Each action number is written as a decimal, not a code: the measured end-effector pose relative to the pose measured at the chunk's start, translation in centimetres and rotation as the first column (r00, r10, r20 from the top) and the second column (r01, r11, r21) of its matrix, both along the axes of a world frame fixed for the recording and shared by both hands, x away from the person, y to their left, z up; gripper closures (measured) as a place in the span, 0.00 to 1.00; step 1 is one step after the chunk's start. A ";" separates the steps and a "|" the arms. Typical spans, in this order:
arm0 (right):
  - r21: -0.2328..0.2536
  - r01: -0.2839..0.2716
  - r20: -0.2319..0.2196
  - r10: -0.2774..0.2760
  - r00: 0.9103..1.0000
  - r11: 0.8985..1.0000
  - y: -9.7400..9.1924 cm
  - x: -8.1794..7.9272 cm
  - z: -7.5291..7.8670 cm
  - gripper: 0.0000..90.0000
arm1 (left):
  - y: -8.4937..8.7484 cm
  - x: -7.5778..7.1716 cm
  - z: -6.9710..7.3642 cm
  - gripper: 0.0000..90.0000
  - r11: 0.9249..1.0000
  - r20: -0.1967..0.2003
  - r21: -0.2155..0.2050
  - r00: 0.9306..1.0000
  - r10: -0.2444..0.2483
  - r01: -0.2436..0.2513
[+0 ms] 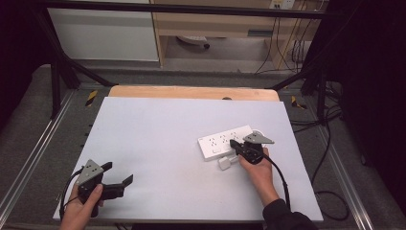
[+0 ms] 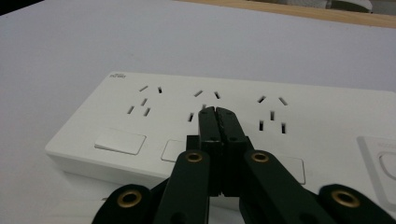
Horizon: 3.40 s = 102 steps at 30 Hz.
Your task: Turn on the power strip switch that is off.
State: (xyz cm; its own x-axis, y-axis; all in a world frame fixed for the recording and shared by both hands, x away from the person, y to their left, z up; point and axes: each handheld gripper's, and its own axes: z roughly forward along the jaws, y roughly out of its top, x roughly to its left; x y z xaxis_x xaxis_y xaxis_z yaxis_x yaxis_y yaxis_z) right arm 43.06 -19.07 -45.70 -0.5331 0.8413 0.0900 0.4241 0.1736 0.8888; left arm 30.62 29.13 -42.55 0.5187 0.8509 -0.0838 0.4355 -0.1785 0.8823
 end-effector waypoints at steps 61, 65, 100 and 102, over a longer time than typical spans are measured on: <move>0.098 0.032 0.016 -0.034 0.999 0.995 -1.0 0.0 2.6 0.81 | 0.2 0.0 -0.1 0.06 1.000 -0.002 -0.005 1.000 0.014 -0.014; 0.105 0.036 0.005 -0.037 0.999 0.994 -1.1 -0.1 3.3 0.62 | 0.2 0.0 -0.1 0.06 1.000 -0.004 -0.003 1.000 0.013 -0.013; 0.080 0.064 0.053 -0.068 0.996 0.995 -6.5 -5.4 6.2 0.04 | 0.3 -0.1 0.1 0.06 1.000 0.005 -0.016 1.000 0.021 -0.021; 0.080 0.069 0.055 -0.073 0.996 0.994 -7.0 -5.8 6.1 0.04 | 0.4 -0.1 0.2 0.06 1.000 0.007 -0.019 1.000 0.020 -0.020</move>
